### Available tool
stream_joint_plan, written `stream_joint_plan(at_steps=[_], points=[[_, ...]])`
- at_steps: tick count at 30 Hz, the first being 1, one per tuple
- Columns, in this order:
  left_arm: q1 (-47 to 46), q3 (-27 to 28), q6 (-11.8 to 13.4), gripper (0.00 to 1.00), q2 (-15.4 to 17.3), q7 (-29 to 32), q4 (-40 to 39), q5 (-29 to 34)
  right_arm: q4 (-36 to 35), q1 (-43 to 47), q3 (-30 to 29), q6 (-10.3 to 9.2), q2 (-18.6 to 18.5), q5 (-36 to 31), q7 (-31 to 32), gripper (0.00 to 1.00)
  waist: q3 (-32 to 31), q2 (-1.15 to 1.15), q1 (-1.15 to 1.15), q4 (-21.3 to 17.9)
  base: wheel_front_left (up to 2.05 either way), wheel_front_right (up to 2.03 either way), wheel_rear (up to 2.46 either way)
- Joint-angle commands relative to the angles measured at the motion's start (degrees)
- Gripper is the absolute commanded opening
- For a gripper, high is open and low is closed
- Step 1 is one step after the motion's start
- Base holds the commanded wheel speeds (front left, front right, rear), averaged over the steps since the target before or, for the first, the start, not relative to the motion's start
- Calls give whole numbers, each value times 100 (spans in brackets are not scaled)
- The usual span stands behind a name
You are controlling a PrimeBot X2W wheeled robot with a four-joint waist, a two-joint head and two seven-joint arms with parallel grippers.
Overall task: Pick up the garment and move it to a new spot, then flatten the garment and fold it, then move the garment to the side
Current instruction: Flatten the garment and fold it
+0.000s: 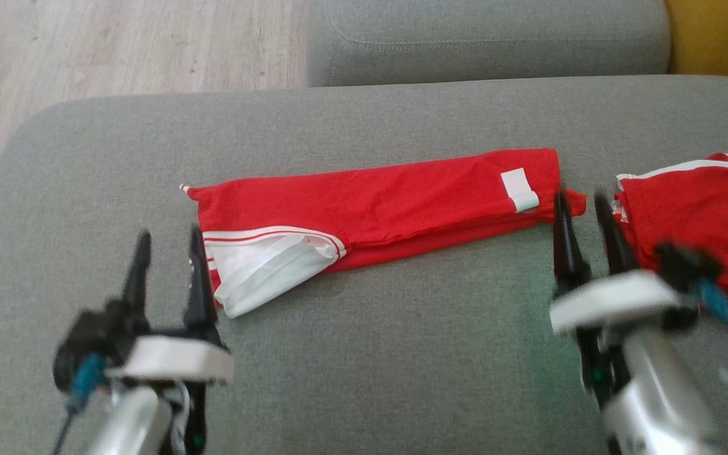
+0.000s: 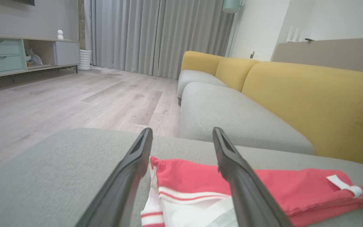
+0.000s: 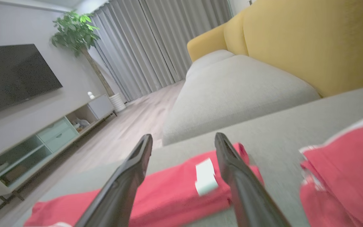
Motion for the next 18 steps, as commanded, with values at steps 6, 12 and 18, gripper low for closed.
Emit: stream_joint_plan(at_steps=[6, 12, 18], points=[[336, 647, -335, 100, -436, -53, 121, 784, -664, 642, -90, -4, 113, -298, -36, 100, 39, 0, 1, 63, 0, 0, 0], [268, 966, -698, 100, -761, -53, 226, 1201, -775, 550, -163, -4, 115, -418, -36, 100, 315, 0, 1, 142, 0, 0, 0], [-15, 1092, -993, 100, -985, -53, 356, 1518, -260, -188, -686, -4, 116, -872, 8, 100, 727, 0, 1, 284, 0, 0, 0]])
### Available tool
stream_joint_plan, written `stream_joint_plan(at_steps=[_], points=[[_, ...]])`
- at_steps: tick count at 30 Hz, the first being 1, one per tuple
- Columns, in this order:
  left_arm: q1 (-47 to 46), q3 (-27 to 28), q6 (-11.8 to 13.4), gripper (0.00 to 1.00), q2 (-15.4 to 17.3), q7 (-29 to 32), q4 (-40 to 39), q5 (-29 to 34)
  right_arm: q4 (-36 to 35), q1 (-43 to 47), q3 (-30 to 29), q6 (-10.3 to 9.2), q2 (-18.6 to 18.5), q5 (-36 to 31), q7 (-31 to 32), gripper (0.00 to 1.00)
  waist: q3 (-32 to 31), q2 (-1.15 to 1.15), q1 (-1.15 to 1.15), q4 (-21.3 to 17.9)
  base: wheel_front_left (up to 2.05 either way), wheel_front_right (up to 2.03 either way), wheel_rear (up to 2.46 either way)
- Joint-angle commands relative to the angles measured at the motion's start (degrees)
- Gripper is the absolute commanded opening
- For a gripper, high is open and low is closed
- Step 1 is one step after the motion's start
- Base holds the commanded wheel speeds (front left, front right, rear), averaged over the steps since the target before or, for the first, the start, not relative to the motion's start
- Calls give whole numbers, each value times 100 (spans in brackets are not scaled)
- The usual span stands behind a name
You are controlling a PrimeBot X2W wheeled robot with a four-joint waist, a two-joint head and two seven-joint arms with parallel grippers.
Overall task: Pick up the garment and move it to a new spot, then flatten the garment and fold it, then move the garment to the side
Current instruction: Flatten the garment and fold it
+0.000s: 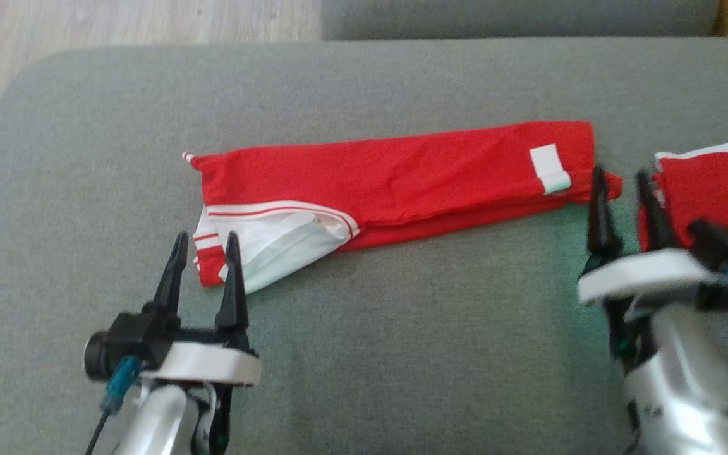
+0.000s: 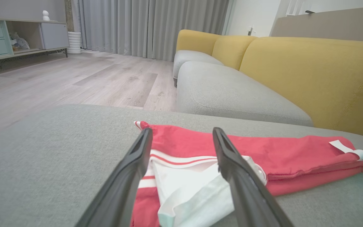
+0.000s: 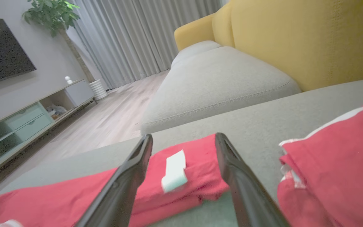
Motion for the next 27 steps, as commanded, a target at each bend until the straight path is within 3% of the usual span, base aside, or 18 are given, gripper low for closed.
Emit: stream_joint_plan(at_steps=[1, 9, 19, 20, 21, 22, 27], points=[[-306, 252, -31, 100, 11, -53, -154, 58, -104, -338, 44, -4, 28, -76, 6, 100, 159, 0, -1, 84, 0, 0, 0], [-564, 363, -293, 100, -254, -53, -41, 302, 1472, -1462, -1016, -4, 29, -652, 565, 100, 591, 0, -1, 317, 0, 0, 0], [-707, 581, -471, 100, -400, -53, 54, 506, 3191, -2209, -1079, -4, 29, -1002, 759, 100, 723, 0, -1, 400, 0, 0, 0], [-721, 600, -482, 100, -407, -53, 62, 517, 3292, -2251, -998, -4, 29, -1006, 742, 95, 720, 0, -1, 400, 0, 0, 0], [-731, 620, -493, 100, -413, -53, 70, 527, 3373, -2288, -921, -4, 29, -1008, 705, 29, 714, 0, -1, 398, 0, 0, 0], [-738, 639, -504, 100, -419, -53, 78, 537, 3437, -2319, -846, -4, 29, -996, 644, 0, 705, 0, -1, 394, 0, 0, 0], [-683, 745, -543, 100, -437, -53, 121, 603, 3622, -2354, -762, -4, 29, -1031, 256, 0, 555, 0, -1, 323, 0, 0, 0]])
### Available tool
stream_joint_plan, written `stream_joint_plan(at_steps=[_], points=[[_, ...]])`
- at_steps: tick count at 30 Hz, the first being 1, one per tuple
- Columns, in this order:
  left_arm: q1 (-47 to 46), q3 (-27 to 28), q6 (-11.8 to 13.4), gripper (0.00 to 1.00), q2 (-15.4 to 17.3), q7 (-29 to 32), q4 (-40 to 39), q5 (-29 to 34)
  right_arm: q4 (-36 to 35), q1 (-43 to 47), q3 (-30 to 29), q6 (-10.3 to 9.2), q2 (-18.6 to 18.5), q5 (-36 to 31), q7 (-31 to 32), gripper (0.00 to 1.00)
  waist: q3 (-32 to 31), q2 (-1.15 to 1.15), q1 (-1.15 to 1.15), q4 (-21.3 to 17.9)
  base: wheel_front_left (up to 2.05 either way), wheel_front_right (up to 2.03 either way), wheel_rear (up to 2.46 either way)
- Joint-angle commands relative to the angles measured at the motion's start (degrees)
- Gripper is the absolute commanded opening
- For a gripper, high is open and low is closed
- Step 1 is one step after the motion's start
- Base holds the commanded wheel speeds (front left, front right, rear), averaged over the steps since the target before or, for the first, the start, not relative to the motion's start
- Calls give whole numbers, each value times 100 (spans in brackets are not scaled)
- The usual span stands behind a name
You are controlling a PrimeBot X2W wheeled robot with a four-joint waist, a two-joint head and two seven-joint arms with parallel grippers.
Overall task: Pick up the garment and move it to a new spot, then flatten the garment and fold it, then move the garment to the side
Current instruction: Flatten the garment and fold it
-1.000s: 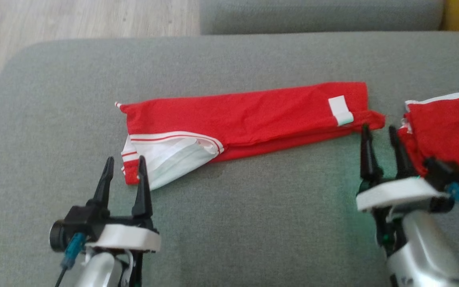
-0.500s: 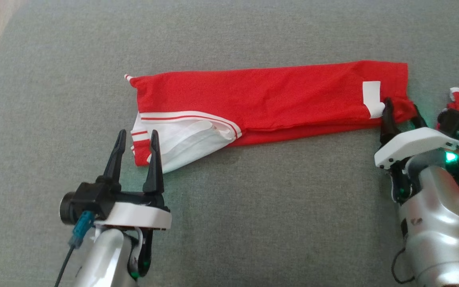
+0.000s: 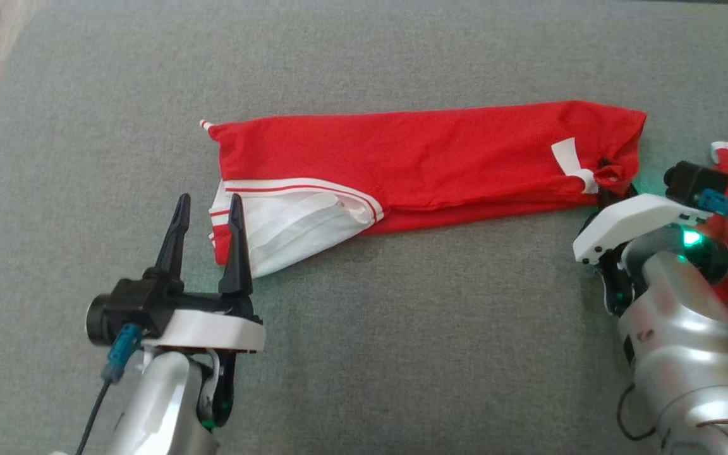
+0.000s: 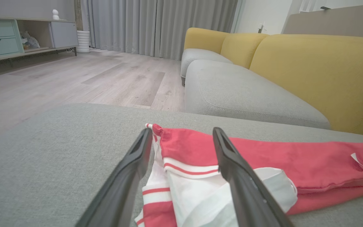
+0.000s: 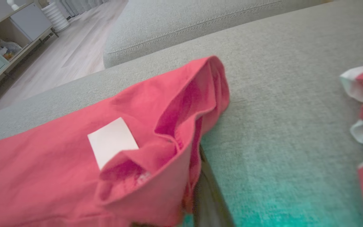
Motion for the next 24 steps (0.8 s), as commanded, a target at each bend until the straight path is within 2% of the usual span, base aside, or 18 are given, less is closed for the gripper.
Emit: stream_joint_plan(at_steps=[1, 7, 16, 21, 24], points=[[-97, 249, -54, 100, 39, -53, -139, 72, -51, -12, 59, -4, 104, -68, -159, 0, -104, 0, 0, -57, 0, 0, 0], [82, 377, -96, 100, 29, -53, -137, 134, -391, 352, -405, -4, 102, -206, -360, 0, -420, 0, 0, -230, 0, 0, 0], [299, 417, -178, 100, 19, -53, -141, 225, -1427, 1069, -1056, -4, 43, -726, -384, 0, -787, 0, 0, -486, 0, 0, 0], [374, 404, -191, 100, 12, -53, -119, 224, -1811, 1127, -937, -4, 94, -706, -384, 0, -916, 0, 0, -508, 0, 0, 0], [399, 391, -214, 100, 8, -53, -98, 210, -1903, 1046, -433, -4, 100, -292, -384, 0, -1011, 0, 0, -468, 0, 0, 0]])
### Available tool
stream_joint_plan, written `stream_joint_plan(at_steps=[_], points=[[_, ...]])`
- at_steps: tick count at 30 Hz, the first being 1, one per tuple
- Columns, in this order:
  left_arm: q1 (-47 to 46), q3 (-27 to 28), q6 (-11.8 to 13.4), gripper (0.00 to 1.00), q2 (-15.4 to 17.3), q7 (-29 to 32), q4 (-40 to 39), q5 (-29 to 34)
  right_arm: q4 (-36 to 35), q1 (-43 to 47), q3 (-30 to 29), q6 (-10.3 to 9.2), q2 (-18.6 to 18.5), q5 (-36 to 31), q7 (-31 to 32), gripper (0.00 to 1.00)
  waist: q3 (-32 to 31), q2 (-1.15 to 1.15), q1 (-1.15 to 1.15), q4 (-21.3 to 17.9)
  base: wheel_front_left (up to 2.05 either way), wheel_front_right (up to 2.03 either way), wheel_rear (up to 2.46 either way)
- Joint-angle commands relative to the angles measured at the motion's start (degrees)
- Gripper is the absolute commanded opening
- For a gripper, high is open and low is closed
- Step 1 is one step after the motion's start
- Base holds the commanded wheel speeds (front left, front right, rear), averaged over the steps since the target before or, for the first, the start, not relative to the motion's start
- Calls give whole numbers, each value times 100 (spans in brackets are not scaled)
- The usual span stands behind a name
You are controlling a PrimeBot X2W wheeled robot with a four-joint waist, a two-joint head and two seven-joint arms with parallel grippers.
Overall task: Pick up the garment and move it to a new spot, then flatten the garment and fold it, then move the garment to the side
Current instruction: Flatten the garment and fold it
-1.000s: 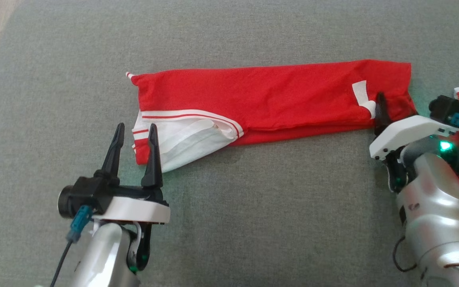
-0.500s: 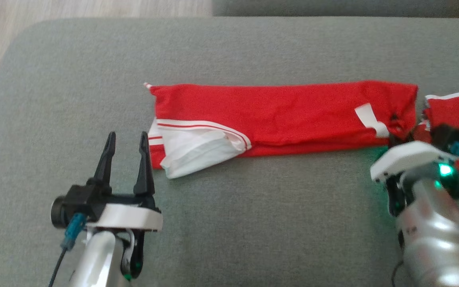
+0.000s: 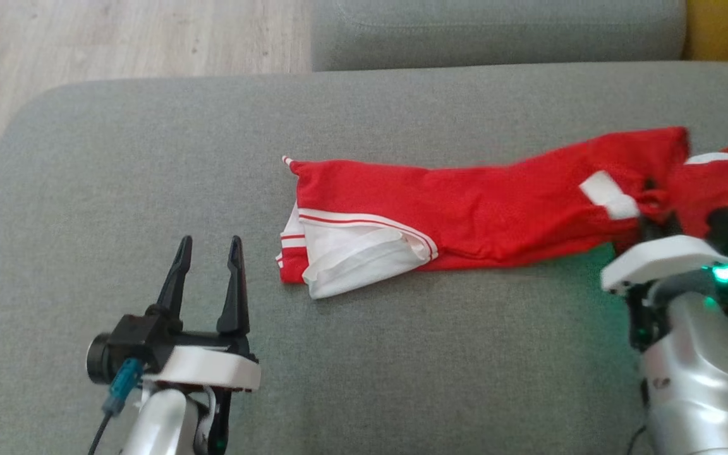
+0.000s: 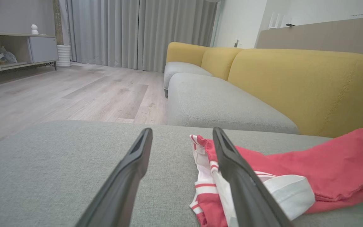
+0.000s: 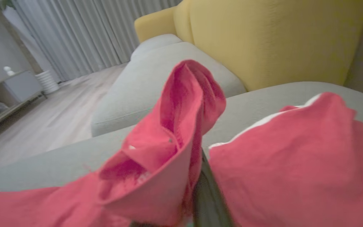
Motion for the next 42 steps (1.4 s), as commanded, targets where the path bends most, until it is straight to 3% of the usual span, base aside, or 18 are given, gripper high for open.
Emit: stream_joint_plan(at_steps=[1, 9, 15, 19, 29, 38, 39, 40, 42], points=[[-88, 198, -24, 100, 19, -53, -150, 9, -191, -235, 356, -4, 43, 162, -76, 0, -85, 0, 1, 30, 0, 0, 0], [-25, 182, -49, 100, 77, -53, -149, 81, -340, -498, 2513, -4, 45, 1745, -76, 0, -311, 0, 1, 282, 0, 0, 0], [-77, 81, -52, 100, 97, -33, -167, 107, -310, -596, 3617, -4, 45, 2474, -77, 0, -309, 0, 1, 620, 0, 0, 0], [-143, -17, -46, 100, 86, 10, -222, 104, -168, -730, 4290, -4, 45, 2589, -61, 0, -181, 0, 1, 858, 0, 0, 0], [-296, -190, -15, 100, 75, 56, -296, 82, 360, -1147, 5091, -4, 45, 3056, -6, 0, 213, 0, 1, 1384, 0, 0, 0], [-383, -376, 50, 100, 44, 48, -233, 18, 690, -1188, 5425, -4, 45, 3331, -52, 0, 385, 0, 1, 1654, 0, 0, 0], [-393, -390, 50, 100, 43, 49, -236, 11, 674, -1181, 5480, -4, 45, 3377, -57, 21, 400, 0, 1, 1675, 0, 0, 0], [-404, -397, 54, 100, 43, 53, -236, 7, 633, -1174, 5532, -4, 45, 3426, -62, 100, 415, 0, 1, 1694, 0, 0, 0], [-425, -399, 64, 100, 53, 59, -234, 0, 387, -1098, 5774, -4, 45, 3633, -66, 100, 435, 0, 1, 1721, 0, 0, 0]])
